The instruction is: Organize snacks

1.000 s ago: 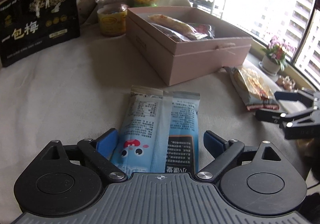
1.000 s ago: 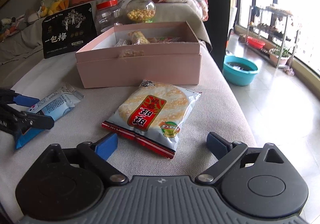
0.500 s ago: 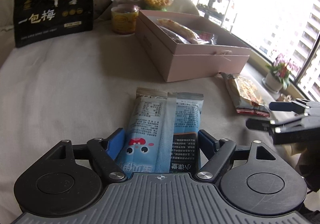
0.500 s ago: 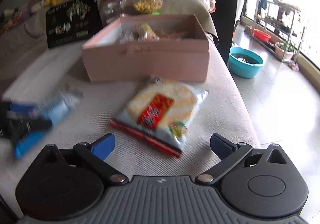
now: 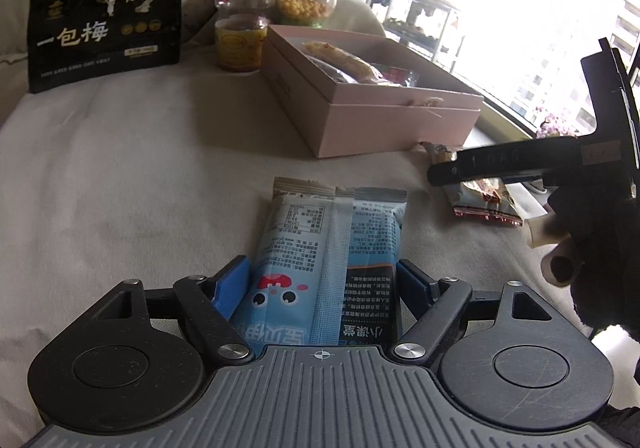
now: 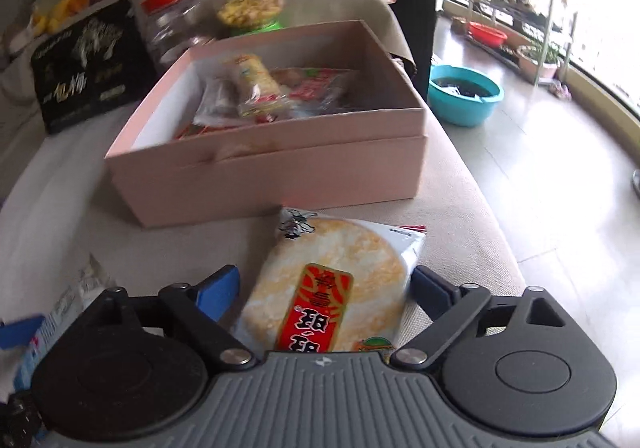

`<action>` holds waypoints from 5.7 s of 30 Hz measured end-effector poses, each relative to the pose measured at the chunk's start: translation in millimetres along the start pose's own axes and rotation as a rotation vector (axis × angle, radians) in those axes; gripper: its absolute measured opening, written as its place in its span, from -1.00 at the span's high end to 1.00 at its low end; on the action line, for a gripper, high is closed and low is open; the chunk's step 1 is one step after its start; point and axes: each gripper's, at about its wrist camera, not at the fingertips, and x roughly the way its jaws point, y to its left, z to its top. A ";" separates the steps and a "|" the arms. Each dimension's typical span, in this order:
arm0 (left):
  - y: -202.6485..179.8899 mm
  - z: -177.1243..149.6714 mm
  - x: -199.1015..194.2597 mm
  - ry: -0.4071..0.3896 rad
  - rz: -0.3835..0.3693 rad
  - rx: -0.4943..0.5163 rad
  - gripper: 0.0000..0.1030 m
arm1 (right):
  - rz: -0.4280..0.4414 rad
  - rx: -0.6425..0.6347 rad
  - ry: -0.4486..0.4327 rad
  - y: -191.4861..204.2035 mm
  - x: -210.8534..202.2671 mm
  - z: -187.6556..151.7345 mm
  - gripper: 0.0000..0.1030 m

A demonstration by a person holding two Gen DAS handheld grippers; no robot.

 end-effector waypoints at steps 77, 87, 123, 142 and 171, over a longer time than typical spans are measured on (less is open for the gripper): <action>-25.9 208.0 153.6 -0.073 -0.105 -0.028 -0.66 | 0.092 -0.075 -0.311 -27.4 -66.6 98.9 -0.49; 47.4 189.7 66.8 -0.317 -0.088 -0.344 -0.66 | 0.220 0.015 -0.108 -17.9 30.3 195.8 -0.51; -79.7 22.7 58.7 -0.057 0.172 0.033 -0.70 | -0.052 0.017 -0.176 -44.3 -27.1 -56.0 -0.72; -84.0 21.6 57.5 -0.051 0.213 0.032 -0.66 | -0.048 0.008 -0.175 -45.1 -22.4 -53.0 -0.76; -84.0 21.6 56.9 -0.051 0.212 0.031 -0.66 | -0.046 0.010 -0.175 -44.8 -22.4 -53.4 -0.80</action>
